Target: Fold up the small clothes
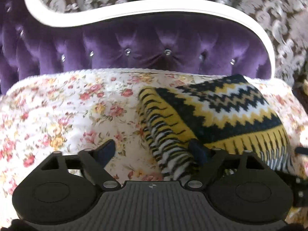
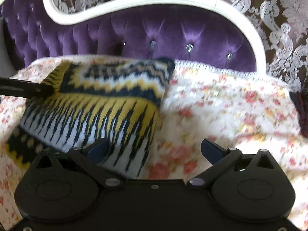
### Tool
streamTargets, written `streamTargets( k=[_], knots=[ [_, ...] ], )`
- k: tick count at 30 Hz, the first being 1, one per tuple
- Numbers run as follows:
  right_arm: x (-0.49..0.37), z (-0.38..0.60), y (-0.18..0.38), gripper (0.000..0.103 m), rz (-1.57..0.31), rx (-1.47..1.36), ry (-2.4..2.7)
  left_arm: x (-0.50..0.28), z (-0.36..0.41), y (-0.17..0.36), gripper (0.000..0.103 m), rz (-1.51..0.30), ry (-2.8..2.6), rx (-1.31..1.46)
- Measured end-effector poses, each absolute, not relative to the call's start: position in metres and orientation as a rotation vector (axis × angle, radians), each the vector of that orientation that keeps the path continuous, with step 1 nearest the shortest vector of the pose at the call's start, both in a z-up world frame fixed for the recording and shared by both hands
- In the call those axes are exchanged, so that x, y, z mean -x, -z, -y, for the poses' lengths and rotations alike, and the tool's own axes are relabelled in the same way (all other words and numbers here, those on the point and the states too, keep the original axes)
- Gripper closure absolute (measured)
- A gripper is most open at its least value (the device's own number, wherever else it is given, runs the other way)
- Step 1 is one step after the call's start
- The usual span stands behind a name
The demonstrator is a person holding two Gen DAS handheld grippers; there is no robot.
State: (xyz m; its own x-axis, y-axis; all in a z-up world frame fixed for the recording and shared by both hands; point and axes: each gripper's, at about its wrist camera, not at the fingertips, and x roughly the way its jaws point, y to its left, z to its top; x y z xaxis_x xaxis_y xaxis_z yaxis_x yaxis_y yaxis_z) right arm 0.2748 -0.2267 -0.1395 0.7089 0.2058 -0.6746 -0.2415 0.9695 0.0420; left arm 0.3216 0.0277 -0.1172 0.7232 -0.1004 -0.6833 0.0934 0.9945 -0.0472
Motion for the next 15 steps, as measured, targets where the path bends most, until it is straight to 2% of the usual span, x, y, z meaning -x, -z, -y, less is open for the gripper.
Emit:
streamTargets(
  k=[7,15],
  knots=[
    [-0.263,0.234,0.131,0.001,-0.743,-0.027,-0.229,-0.287,-0.030,0.087,0.017,-0.712,0.096,0.017],
    [-0.208,0.233,0.087,0.001,-0.667,-0.105,-0.216,-0.208,-0.026,0.047,0.017,-0.697,0.131,0.059]
  ],
)
